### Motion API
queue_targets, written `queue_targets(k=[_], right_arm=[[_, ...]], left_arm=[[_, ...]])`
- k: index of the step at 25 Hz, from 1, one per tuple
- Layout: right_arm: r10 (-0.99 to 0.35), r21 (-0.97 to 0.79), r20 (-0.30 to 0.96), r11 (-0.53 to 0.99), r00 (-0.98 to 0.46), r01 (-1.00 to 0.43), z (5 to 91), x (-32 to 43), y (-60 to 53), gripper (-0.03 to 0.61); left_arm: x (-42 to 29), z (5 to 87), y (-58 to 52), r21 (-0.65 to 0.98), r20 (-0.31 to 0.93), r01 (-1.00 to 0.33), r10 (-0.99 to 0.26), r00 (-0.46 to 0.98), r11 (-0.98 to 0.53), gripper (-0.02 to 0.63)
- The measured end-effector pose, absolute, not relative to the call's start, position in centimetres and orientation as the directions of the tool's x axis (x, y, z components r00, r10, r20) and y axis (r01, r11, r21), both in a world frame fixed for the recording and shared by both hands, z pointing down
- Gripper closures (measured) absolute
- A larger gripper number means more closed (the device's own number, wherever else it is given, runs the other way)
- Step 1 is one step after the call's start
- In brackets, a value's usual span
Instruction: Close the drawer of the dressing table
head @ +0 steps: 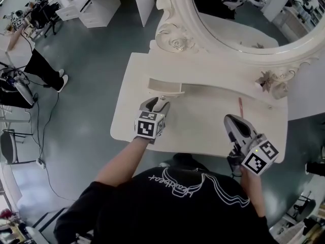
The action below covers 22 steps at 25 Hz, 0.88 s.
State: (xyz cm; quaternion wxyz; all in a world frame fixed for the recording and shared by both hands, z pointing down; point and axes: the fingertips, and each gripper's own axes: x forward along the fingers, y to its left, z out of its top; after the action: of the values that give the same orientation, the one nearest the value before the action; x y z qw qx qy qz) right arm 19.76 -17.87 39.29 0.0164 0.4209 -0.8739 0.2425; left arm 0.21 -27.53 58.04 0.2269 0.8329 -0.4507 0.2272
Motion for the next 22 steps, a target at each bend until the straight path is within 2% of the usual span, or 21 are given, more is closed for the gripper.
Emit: queue_targets(k=[2, 6, 12, 22], right_arm=[[-0.735, -0.411, 0.239, 0.516, -0.635, -0.752, 39.5, 20.3, -18.0, 0.575], [-0.735, -0.415, 0.252, 0.506, -0.629, -0.757, 39.8, 20.7, -18.0, 0.575], [-0.729, -0.42, 0.255, 0.508, -0.635, -0.752, 40.2, 20.5, -18.3, 0.575], [-0.715, -0.431, 0.265, 0.512, -0.647, -0.743, 40.6, 20.1, -19.0, 0.575]], left_arm=[[0.3, 58.4, -27.9, 0.183, 0.584, -0.859, -0.65, 0.487, -0.479, 0.411], [0.2, 58.5, -28.2, 0.181, 0.582, -0.867, -0.66, 0.475, -0.464, 0.468], [0.4, 58.6, -28.5, 0.176, 0.581, -0.872, -0.667, 0.467, -0.458, 0.511], [0.3, 58.7, -28.5, 0.203, 0.574, -0.871, -0.666, 0.476, -0.448, 0.518]])
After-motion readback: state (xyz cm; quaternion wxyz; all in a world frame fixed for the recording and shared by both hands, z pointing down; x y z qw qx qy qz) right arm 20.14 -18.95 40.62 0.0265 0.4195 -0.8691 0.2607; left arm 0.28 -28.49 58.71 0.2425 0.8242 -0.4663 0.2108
